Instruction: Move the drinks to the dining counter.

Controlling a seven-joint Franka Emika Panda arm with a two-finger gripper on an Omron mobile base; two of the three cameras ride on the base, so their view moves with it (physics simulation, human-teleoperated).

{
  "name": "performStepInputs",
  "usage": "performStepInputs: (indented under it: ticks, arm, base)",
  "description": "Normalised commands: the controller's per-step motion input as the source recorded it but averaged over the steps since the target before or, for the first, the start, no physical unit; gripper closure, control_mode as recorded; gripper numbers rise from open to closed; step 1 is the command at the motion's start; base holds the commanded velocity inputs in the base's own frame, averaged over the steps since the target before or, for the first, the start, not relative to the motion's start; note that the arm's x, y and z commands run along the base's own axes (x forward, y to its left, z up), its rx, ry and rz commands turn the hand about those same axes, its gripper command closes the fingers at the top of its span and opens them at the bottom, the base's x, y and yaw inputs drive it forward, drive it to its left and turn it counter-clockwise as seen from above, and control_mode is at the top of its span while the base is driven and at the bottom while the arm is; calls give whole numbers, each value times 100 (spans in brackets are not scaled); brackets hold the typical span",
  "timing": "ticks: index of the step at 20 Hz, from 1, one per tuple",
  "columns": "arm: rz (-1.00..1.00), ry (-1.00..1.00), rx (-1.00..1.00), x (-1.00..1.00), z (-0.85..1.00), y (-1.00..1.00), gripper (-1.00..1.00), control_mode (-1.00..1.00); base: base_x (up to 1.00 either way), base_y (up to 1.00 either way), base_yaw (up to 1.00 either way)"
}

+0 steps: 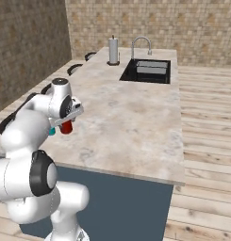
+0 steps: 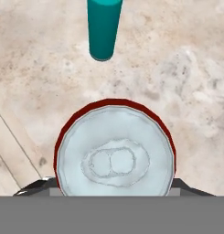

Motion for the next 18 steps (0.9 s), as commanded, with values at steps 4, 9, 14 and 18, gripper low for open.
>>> performStepInputs:
  ticks: [4,9,14,18]
  arm:
    - [11,14,0,37,-2,35,100,-100]
    - [8,18,-1,32,-22,42,100,-100]
    - [1,5,-3,38,-2,7,100,-100]
    - [0,0,-2,46,-1,0,100,-100]
  base:
    - [0,0,0]
    - [0,0,0]
    - [0,0,0]
    - [0,0,0]
